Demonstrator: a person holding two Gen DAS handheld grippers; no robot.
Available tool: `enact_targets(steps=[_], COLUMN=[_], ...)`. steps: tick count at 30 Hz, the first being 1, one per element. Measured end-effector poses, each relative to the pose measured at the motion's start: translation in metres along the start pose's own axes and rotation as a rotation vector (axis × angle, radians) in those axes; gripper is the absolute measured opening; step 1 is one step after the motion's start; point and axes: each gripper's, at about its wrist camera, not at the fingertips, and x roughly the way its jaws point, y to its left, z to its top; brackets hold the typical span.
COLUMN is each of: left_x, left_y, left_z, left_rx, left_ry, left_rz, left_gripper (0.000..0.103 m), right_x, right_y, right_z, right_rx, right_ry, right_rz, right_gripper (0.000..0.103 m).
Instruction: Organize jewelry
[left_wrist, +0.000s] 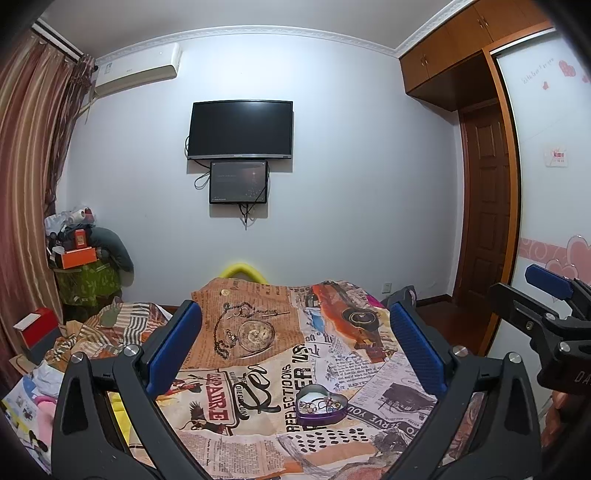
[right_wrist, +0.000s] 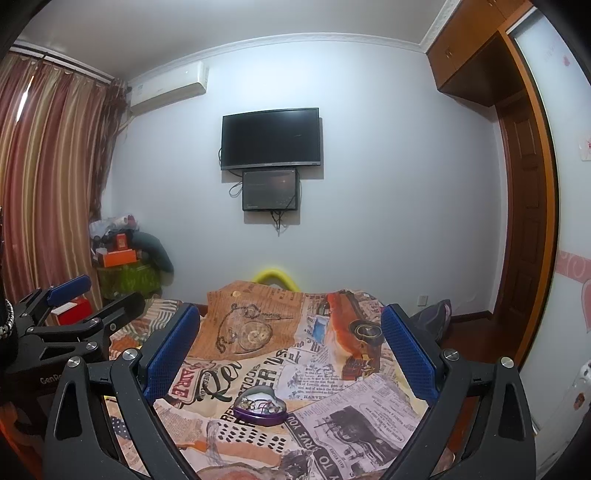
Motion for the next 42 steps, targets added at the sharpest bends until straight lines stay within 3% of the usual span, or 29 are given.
enact_targets(steps=[42], left_x=[0.0041], left_y=[0.0027], left_z=[-0.0010], left_rx=[-0.028], left_ry=[0.039], left_rz=[-0.043], left_gripper=[0.102], right_x=[0.0006], right_y=[0.0031], right_z=[0.0000], right_rx=[0.002], right_ry=[0.015], right_rz=[-0.003], right_gripper=[0.098])
